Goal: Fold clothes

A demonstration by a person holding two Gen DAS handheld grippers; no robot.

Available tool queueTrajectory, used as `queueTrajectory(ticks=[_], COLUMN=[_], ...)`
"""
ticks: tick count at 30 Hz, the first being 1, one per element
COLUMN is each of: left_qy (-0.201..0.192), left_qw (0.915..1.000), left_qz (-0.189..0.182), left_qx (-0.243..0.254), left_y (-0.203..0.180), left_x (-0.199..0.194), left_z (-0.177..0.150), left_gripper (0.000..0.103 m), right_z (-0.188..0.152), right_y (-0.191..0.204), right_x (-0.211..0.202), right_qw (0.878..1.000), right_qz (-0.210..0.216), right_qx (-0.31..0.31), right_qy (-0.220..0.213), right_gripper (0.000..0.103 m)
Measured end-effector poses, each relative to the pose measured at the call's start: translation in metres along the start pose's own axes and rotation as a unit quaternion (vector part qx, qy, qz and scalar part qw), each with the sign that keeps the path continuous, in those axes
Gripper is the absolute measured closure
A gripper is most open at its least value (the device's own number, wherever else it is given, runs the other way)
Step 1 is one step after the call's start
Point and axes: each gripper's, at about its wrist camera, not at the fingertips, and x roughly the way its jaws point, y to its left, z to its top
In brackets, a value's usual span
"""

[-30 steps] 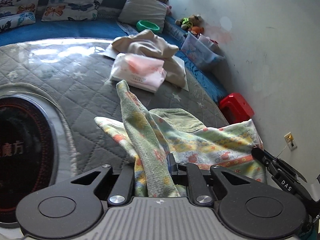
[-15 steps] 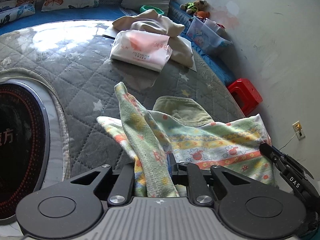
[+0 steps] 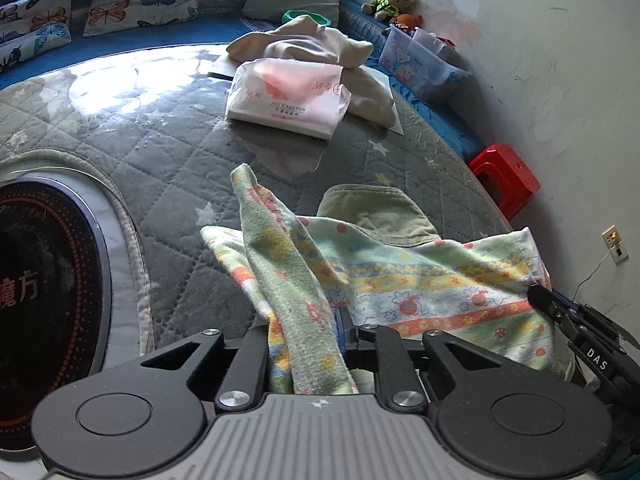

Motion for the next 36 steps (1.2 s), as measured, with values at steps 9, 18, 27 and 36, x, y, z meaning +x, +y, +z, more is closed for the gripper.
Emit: queueTrajectory(ticks=[9,18,27,36], left_qy=[0.004,0.011,0.014,0.008], left_qw=[0.9999,0.9995,0.9992,0.9984], left_qz=[0.014,0.030,0.038,0.053], left_qx=[0.002,0.005,0.003,0.016], left_y=[0.004,0.005,0.011,0.011], left_x=[0.004,0.009,0.011,0.007], left_z=[-0.003,-0.007,-0.010,-0.016], left_gripper=[0.079,0.059,0.046,0.033], right_z=[-0.006,-0.014,-0.017,-0.019], right_y=[-0.005,-0.009,-0.002,0.011], right_x=[0.007,0.013,0.014,0.015], right_qw=[1.000,0.999,0.999,0.999], right_qz=[-0.013,-0.028,-0.027,-0.026], right_qx=[0.004,0.005,-0.001,-0.011], right_qy=[0.015,0.029,0.031,0.031], right_gripper=[0.093,0.085,0.057,0.024])
